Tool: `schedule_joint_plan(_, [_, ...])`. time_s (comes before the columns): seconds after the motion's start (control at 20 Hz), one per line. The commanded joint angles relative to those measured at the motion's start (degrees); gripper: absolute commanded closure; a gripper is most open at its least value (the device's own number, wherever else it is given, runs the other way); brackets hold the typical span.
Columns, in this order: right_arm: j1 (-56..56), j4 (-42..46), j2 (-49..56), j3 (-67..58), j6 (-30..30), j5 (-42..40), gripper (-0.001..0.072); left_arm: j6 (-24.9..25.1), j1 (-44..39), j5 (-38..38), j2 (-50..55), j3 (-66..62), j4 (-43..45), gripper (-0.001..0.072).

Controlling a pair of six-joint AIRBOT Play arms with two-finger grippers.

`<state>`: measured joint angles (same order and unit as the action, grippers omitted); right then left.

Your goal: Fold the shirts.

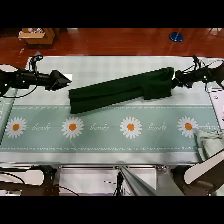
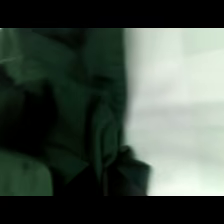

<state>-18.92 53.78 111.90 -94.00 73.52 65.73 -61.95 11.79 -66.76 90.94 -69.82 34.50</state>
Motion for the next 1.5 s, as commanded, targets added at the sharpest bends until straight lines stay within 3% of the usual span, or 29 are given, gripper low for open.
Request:
schedule_joint_plan(0.0, [0.8, 0.1, -3.7, -1.4, -3.4, 0.8, 0.0688, 0.0, 0.0, 0.0, 0.0, -0.1, 0.0, 0.0325])
schedule_joint_plan(0.05, [0.8, 1.4, -5.7, -1.4, -3.4, 1.2, 0.0688, 0.0, 0.0, -0.2, 0.0, -0.1, 0.0, 0.0401])
schedule_joint_plan(0.1, [0.8, 3.0, -7.8, -1.4, -3.3, 1.7, 0.0689, -0.1, 0.0, -0.7, 0.0, -0.1, -0.1, 0.0408])
schedule_joint_plan(0.2, [0.8, 5.8, -11.9, -1.4, -3.3, 4.7, 0.0689, -0.2, -0.2, -3.0, 0.0, -0.1, -0.1, 0.0567])
schedule_joint_plan(0.35, [0.8, 8.0, -17.0, -1.4, -3.3, 11.1, 0.0689, -0.2, -1.9, -6.9, -0.1, -0.1, -0.8, 0.0595])
schedule_joint_plan(0.45, [0.8, 8.3, -20.0, -1.3, -2.3, 14.3, 0.0689, -0.2, -4.7, -7.8, -0.1, -0.1, -2.6, 0.0666])
schedule_joint_plan(0.8, [0.8, 8.3, -28.5, -1.3, 0.7, 24.3, 0.0688, -0.2, -20.3, -2.6, 0.0, -0.1, -14.6, 0.0666])
schedule_joint_plan(1.2, [1.7, 9.6, -37.0, -1.3, 3.4, 29.7, 0.0688, -2.4, -36.6, 12.5, 0.3, -0.1, -17.4, 0.0686])
schedule_joint_plan(1.45, [6.8, 14.5, -39.8, -1.3, 4.4, 32.1, 0.0689, -2.4, -43.6, 19.4, 2.4, -0.1, -24.5, 0.0686])
